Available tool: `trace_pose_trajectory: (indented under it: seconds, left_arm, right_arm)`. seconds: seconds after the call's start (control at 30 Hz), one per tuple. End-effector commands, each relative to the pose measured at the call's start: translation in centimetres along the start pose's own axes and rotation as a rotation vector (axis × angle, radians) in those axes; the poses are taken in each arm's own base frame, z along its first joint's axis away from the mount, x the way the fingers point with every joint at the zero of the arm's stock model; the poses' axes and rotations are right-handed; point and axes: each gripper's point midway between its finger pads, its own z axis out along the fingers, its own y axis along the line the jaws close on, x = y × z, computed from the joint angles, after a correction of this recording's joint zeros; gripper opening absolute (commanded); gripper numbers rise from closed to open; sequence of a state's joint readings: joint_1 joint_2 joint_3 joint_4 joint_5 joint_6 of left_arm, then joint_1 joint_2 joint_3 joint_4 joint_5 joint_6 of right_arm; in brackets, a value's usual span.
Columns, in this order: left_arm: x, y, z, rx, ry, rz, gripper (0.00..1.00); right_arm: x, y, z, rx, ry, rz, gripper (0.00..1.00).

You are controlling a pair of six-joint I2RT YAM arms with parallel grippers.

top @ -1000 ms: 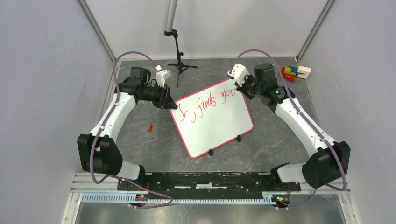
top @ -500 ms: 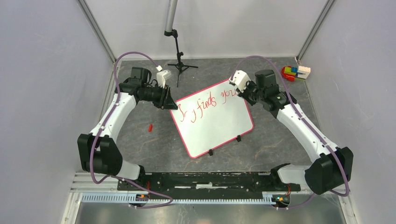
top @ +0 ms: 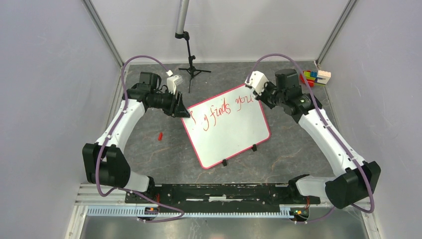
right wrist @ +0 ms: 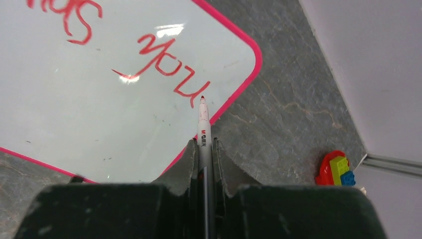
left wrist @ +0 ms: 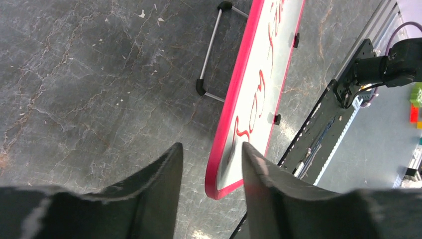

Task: Write a sentence on the whiteboard

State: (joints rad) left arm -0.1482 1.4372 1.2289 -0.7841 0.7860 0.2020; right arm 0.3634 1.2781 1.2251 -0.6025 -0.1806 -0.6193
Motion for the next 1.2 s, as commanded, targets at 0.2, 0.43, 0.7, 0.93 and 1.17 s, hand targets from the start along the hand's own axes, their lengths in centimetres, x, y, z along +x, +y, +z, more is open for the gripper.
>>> trace_pose_trajectory:
  seconds: [0.2,0.43,0.7,0.93,1.17]
  left_arm:
    - [-1.3,-1.3,-1.4,-0.007,-0.040,0.059,0.70]
    - [-1.4,-1.5,-2.1,0.002,-0.036,0.023,0.73]
    - [-1.4,-1.5,-2.8,0.020,-0.060,-0.018,0.73]
    - [-0.6,-1.0,-1.9,0.035,-0.057,-0.033,0.69]
    - [-0.1,-1.0,-1.5,0.053,-0.043,-0.040,0.68]
  right_arm:
    - [-5.9,3.2,-3.2,-0.190,-0.237,-0.015,0.00]
    - [-5.7,9.9,-2.1,-0.405,-0.237,-0.001,0.00]
    - [-4.5,17.6,-1.8,-0.537,-0.284,-0.071,0.00]
    - [-4.3,21.0,-1.3,-0.589,-0.305,-0.097,0.00]
    - [-4.9,21.4,-0.3,-0.508,-0.297,-0.113,0.00]
